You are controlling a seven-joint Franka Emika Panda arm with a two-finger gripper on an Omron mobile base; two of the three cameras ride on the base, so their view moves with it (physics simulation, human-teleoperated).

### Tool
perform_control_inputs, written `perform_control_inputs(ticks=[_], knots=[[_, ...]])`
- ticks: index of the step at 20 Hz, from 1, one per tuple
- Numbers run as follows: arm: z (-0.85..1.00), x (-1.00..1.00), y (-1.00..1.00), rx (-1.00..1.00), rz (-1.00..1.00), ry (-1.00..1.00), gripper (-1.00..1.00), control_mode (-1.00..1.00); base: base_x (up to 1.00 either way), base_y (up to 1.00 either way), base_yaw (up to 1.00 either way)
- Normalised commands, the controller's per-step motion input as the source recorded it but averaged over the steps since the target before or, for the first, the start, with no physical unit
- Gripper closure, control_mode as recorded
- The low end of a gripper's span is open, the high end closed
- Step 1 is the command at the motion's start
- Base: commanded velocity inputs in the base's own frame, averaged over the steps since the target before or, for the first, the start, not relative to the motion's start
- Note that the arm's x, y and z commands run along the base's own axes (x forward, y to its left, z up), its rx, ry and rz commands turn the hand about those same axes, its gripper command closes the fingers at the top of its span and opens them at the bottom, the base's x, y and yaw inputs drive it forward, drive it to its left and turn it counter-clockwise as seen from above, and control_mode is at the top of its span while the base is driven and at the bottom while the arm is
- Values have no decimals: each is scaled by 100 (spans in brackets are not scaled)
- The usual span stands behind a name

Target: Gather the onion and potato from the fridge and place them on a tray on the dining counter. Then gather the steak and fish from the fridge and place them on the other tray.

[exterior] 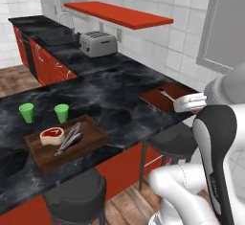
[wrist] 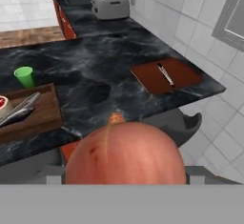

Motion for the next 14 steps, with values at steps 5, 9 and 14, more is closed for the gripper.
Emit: perform_control_inputs(ticks=[5,9,14], knots=[[0,0,0,0,0,0,100,100,0,-60,25],[0,0,0,0,0,0,100,100,0,-56,21],[0,0,0,0,0,0,100,100,0,-60,22]])
